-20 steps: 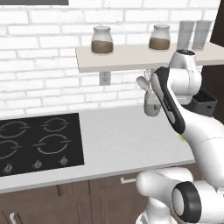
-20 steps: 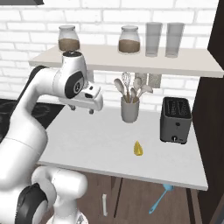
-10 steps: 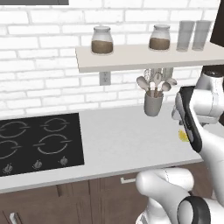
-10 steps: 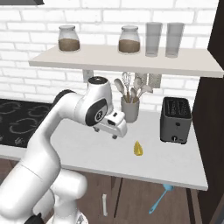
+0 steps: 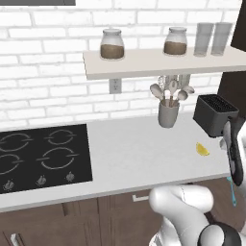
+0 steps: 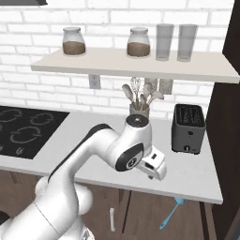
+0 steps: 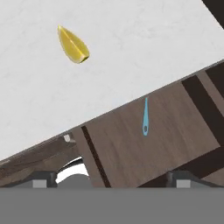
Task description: Pick the ladle from the drawer and place it on the counter.
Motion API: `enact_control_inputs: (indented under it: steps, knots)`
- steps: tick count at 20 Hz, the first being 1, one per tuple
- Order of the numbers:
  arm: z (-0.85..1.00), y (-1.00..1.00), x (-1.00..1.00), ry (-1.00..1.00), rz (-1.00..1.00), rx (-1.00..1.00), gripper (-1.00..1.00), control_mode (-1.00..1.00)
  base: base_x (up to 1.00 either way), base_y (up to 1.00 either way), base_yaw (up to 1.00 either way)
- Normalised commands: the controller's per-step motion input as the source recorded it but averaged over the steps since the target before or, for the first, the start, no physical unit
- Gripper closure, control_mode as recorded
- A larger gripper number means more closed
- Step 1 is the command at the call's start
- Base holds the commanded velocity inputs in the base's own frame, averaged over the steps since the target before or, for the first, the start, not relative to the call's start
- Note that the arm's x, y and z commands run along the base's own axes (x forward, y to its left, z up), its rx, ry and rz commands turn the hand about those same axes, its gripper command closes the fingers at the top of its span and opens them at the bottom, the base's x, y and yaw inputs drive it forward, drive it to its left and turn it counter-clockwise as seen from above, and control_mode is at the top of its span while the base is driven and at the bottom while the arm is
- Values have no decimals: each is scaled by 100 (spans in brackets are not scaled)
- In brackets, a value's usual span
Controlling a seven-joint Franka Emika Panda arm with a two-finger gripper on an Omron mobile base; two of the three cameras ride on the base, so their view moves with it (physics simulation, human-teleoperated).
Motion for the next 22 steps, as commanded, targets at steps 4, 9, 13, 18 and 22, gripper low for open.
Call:
enact_control_inputs:
  steps: [4,9,13,18,22]
  knots:
    - [-84,-33,-89,-8,0,0,-100,-100,0,0,0]
    - [-87,-1,-22,3,0,-1,-100,-100,0,0,0]
    - [-42,-9,21,27,0,0,-100,-100,0,0,0]
    - [-51,-16,22,22,1,0,-100,-100,0,0,0]
    - [-39,-36,8,7,6,0,-100,-100,0,0,0]
